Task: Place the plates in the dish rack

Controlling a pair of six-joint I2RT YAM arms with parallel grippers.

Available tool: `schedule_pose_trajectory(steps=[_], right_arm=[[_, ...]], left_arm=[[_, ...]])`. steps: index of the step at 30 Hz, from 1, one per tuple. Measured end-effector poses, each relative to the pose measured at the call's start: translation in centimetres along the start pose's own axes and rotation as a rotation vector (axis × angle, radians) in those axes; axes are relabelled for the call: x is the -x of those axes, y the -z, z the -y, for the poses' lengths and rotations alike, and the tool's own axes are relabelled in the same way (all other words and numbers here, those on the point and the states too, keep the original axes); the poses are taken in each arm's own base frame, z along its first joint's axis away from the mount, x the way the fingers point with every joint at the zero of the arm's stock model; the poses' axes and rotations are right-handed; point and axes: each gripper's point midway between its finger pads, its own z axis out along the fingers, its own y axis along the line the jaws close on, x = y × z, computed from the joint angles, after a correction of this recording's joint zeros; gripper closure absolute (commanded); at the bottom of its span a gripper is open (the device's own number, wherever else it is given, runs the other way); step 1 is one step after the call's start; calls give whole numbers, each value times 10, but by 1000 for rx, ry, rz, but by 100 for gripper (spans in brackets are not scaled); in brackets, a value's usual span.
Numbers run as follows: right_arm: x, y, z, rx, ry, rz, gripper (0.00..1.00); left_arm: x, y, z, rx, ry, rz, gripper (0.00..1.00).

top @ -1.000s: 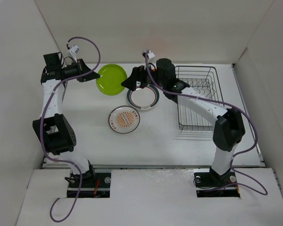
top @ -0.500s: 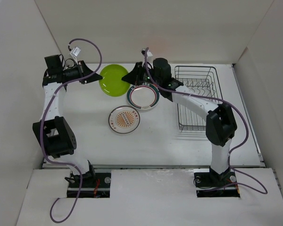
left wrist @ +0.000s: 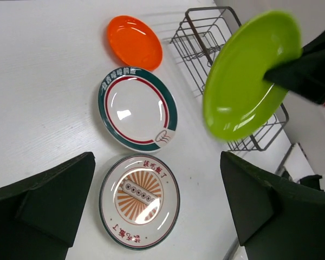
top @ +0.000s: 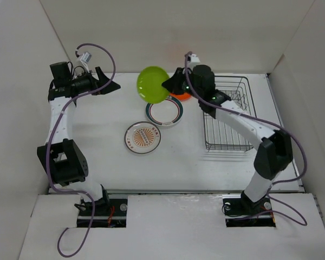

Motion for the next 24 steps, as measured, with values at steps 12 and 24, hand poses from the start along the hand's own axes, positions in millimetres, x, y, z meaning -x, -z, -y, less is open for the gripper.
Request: schedule_pose_trajectory(steps=[12, 24], right_arm=[[119, 146, 116, -872, 247, 194, 100], [101, 197, 195, -1170, 366, 19, 100]], left_arm=[[11, 12, -17, 198, -41, 48, 0], [13, 27, -20, 309, -97, 53, 0]])
